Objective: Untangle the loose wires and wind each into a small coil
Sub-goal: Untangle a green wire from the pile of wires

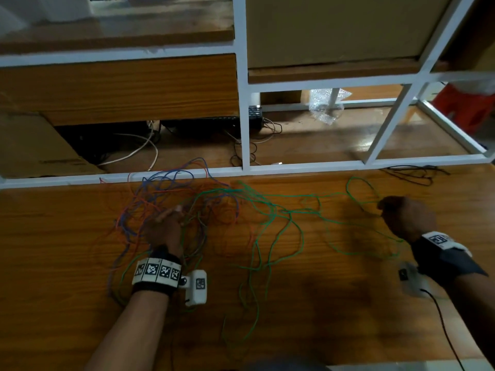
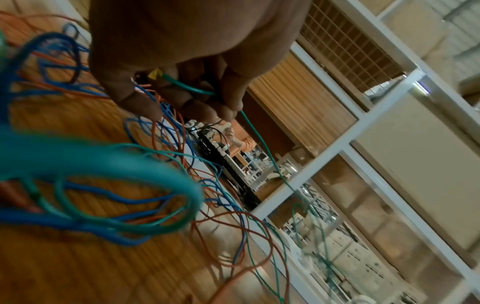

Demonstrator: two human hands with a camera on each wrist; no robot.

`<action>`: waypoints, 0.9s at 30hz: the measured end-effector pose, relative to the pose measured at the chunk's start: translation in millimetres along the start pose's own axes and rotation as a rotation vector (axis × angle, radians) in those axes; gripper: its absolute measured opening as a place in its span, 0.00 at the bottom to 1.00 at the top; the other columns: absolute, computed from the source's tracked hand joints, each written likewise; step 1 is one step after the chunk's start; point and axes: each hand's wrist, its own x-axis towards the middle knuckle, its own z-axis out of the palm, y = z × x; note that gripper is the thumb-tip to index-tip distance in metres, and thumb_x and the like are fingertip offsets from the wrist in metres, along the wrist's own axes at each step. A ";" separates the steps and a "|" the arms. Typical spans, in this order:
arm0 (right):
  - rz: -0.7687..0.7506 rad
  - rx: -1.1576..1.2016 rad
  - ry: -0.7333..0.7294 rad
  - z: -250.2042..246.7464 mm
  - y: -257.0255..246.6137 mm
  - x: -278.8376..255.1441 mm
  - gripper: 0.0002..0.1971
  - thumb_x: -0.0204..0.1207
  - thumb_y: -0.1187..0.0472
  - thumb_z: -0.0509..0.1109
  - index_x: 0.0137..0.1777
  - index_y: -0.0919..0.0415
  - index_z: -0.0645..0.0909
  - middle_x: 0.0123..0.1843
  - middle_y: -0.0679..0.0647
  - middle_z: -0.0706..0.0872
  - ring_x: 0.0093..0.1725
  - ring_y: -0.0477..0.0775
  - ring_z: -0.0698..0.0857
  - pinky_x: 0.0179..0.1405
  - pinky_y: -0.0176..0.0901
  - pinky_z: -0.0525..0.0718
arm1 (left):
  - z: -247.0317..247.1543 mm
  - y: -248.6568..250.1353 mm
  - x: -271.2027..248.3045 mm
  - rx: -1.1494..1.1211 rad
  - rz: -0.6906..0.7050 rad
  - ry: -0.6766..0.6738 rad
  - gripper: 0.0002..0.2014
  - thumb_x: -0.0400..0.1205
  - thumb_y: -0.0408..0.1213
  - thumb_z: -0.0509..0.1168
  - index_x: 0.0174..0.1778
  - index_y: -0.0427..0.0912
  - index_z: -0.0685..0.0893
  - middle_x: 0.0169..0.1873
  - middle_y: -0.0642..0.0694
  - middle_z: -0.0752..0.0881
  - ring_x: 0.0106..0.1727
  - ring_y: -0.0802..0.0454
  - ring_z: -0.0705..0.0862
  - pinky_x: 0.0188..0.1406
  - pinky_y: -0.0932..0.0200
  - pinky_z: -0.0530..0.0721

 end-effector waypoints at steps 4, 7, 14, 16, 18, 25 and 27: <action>-0.027 -0.289 -0.139 19.5 -26.8 -9.3 0.34 0.77 0.45 0.77 0.80 0.52 0.69 0.80 0.62 0.75 0.78 0.73 0.69 0.72 0.72 0.76 | 21.5 13.0 -26.9 0.144 0.133 -0.125 0.10 0.87 0.43 0.67 0.53 0.41 0.89 0.48 0.42 0.86 0.48 0.49 0.80 0.34 0.63 0.72; -0.205 -0.298 -0.146 19.5 -76.4 -21.3 0.53 0.69 0.39 0.82 0.88 0.50 0.56 0.89 0.59 0.58 0.87 0.70 0.54 0.78 0.74 0.67 | 41.9 13.1 -34.7 0.132 0.167 -0.178 0.10 0.86 0.43 0.68 0.55 0.42 0.90 0.49 0.46 0.88 0.51 0.49 0.82 0.34 0.70 0.73; -0.586 -0.251 -0.215 66.0 -172.9 -21.0 0.25 0.85 0.47 0.66 0.80 0.54 0.74 0.83 0.56 0.75 0.86 0.66 0.63 0.79 0.67 0.68 | 51.9 4.6 -32.1 0.167 0.232 -0.244 0.05 0.84 0.45 0.70 0.54 0.55 0.86 0.52 0.52 0.87 0.60 0.45 0.85 0.58 0.50 0.81; -0.546 -0.295 -0.277 82.6 -178.5 -18.2 0.18 0.87 0.50 0.62 0.69 0.59 0.81 0.70 0.64 0.84 0.79 0.69 0.71 0.74 0.65 0.73 | 48.3 6.6 -36.4 0.273 0.267 -0.291 0.26 0.82 0.46 0.72 0.76 0.49 0.77 0.62 0.54 0.82 0.65 0.51 0.81 0.60 0.53 0.79; -0.563 -0.241 -0.234 91.2 -173.2 -16.6 0.17 0.88 0.49 0.62 0.61 0.60 0.85 0.59 0.66 0.88 0.71 0.69 0.77 0.67 0.61 0.77 | 48.3 7.9 -42.0 0.365 0.332 -0.357 0.42 0.80 0.50 0.74 0.87 0.50 0.60 0.78 0.50 0.72 0.77 0.48 0.73 0.75 0.46 0.72; -0.860 0.329 -0.096 47.3 -150.9 -21.9 0.13 0.86 0.52 0.66 0.49 0.55 0.91 0.39 0.52 0.92 0.41 0.62 0.87 0.45 0.48 0.80 | 78.1 40.0 -73.3 0.752 0.939 -0.608 0.31 0.86 0.40 0.63 0.87 0.53 0.62 0.87 0.44 0.59 0.88 0.40 0.51 0.86 0.47 0.44; -0.906 0.394 -0.054 27.1 -149.8 -26.4 0.09 0.85 0.60 0.70 0.48 0.58 0.92 0.41 0.48 0.93 0.40 0.49 0.89 0.42 0.42 0.80 | 95.6 49.3 -74.0 0.814 1.070 -0.763 0.29 0.84 0.36 0.60 0.84 0.51 0.69 0.84 0.45 0.68 0.87 0.40 0.56 0.86 0.46 0.44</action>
